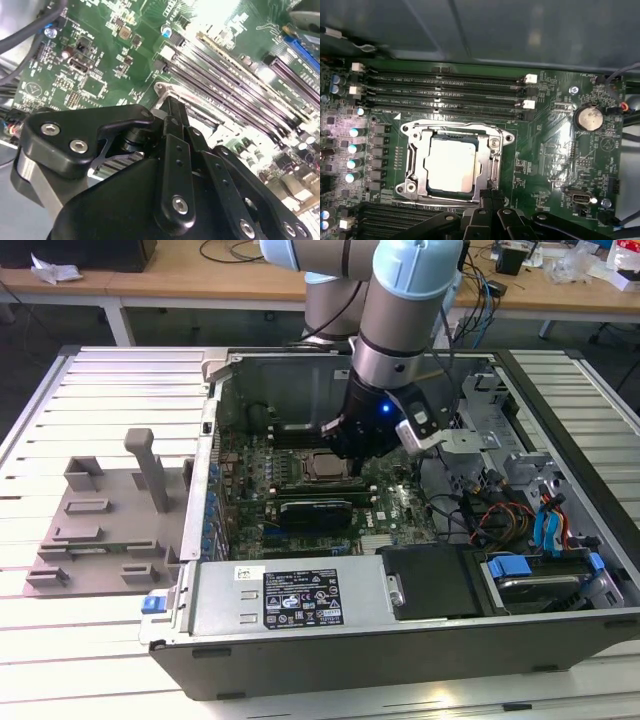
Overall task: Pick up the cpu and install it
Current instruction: 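Install the second cpu locking lever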
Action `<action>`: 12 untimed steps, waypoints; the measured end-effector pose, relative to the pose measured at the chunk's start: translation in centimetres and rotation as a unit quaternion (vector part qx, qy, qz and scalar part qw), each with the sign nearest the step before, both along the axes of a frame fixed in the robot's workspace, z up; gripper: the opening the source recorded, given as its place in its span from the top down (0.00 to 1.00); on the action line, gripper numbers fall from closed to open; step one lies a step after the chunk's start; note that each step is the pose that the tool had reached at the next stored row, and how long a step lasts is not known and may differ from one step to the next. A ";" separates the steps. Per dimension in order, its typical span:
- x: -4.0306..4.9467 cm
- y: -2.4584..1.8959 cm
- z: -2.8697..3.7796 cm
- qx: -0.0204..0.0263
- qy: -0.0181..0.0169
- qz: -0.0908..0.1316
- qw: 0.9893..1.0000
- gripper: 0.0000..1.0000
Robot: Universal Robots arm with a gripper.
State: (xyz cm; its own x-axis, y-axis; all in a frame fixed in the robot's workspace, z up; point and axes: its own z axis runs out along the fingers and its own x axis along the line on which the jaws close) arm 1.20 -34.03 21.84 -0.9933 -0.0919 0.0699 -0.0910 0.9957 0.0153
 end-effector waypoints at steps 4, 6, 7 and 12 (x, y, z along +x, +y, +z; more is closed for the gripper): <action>-1.11 0.30 1.02 -0.002 -0.005 0.000 1.000 0.89; -1.21 0.32 1.19 -0.002 -0.006 0.000 1.000 0.89; -1.21 0.35 1.54 -0.003 -0.006 0.000 1.000 0.89; -1.21 0.55 4.68 -0.010 -0.006 0.000 1.000 0.89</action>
State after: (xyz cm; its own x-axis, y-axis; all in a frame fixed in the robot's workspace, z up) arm -0.01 -33.48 26.51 -0.9941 -0.0907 0.0593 -0.0912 0.9958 -0.0068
